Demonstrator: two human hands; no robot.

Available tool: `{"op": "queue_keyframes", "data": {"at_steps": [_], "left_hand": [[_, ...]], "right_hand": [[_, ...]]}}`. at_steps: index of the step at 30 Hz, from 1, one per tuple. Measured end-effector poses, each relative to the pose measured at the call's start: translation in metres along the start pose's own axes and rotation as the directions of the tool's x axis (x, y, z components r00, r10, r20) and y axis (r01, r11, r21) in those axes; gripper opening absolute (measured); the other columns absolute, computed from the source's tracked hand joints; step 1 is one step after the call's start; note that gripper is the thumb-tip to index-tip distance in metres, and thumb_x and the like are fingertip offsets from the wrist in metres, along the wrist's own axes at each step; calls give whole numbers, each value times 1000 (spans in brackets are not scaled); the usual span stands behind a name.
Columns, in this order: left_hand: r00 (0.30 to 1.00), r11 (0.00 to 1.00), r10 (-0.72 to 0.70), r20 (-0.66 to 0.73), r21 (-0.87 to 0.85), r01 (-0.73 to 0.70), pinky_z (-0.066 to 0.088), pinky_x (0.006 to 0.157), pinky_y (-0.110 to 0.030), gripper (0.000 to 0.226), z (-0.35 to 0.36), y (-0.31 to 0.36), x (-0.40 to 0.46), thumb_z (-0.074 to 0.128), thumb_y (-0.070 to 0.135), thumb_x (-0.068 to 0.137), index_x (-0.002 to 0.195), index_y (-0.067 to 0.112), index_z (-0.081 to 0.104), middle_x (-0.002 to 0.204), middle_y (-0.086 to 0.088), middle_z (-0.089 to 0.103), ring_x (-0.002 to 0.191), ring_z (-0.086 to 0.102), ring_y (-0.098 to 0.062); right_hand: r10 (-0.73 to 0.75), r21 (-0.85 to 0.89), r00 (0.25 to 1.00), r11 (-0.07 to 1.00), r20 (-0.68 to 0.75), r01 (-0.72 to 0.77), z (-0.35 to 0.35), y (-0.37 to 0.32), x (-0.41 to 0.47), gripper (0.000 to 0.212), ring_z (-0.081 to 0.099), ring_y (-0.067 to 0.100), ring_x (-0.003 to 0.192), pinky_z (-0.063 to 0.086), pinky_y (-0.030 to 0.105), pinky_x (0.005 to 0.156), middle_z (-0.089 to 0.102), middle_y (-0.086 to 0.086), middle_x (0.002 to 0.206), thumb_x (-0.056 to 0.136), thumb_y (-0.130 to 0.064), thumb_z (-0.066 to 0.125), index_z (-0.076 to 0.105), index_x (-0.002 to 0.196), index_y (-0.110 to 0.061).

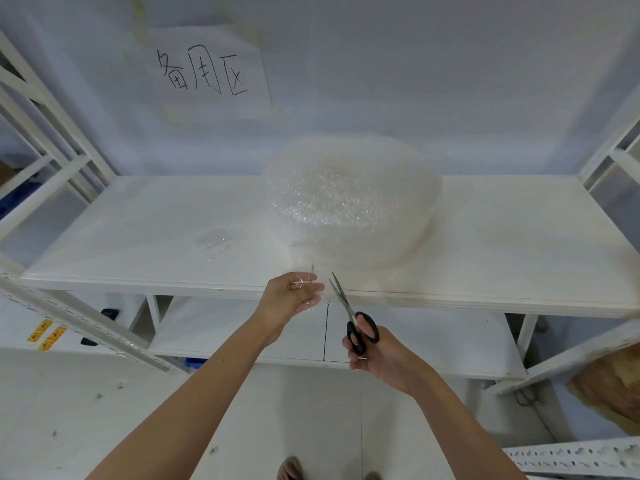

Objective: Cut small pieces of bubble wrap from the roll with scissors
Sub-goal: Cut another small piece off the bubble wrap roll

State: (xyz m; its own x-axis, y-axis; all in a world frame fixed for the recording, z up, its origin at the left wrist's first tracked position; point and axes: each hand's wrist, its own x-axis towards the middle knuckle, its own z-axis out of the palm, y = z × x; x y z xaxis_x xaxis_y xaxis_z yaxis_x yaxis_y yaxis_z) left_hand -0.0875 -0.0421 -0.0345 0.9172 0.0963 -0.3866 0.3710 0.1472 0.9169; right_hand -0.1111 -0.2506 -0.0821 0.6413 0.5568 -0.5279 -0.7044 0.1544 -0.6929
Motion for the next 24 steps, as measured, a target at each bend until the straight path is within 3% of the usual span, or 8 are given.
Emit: {"op": "queue_keyframes", "data": {"at_steps": [7,12,24], "left_hand": [[1000,1000,-12,-4,-23,12,55,71,-17,22,0,0,5,72,5,85,107,5,68,102,-13,75,80,71,-17],[1000,999,-20,11,-40,20,56,78,-18,27,-1,-1,10,73,5,85,111,2,66,101,-11,75,87,72,-15],[1000,998,-23,7,-61,24,55,74,-15,23,-5,-2,14,71,4,86,108,-2,67,106,-18,72,90,71,-17]], "right_hand": [[-5,57,1000,998,-6,6,4,-6,-2,35,42,17,57,42,30,64,51,4,71,80,-39,63,46,70,-11],[-43,56,999,998,19,42,3,-4,-2,33,40,16,57,41,27,61,48,5,72,90,-33,61,45,71,-10],[11,34,999,999,34,-12,11,-14,5,44,40,17,55,41,29,61,48,5,72,82,-50,60,43,73,-11]]}}
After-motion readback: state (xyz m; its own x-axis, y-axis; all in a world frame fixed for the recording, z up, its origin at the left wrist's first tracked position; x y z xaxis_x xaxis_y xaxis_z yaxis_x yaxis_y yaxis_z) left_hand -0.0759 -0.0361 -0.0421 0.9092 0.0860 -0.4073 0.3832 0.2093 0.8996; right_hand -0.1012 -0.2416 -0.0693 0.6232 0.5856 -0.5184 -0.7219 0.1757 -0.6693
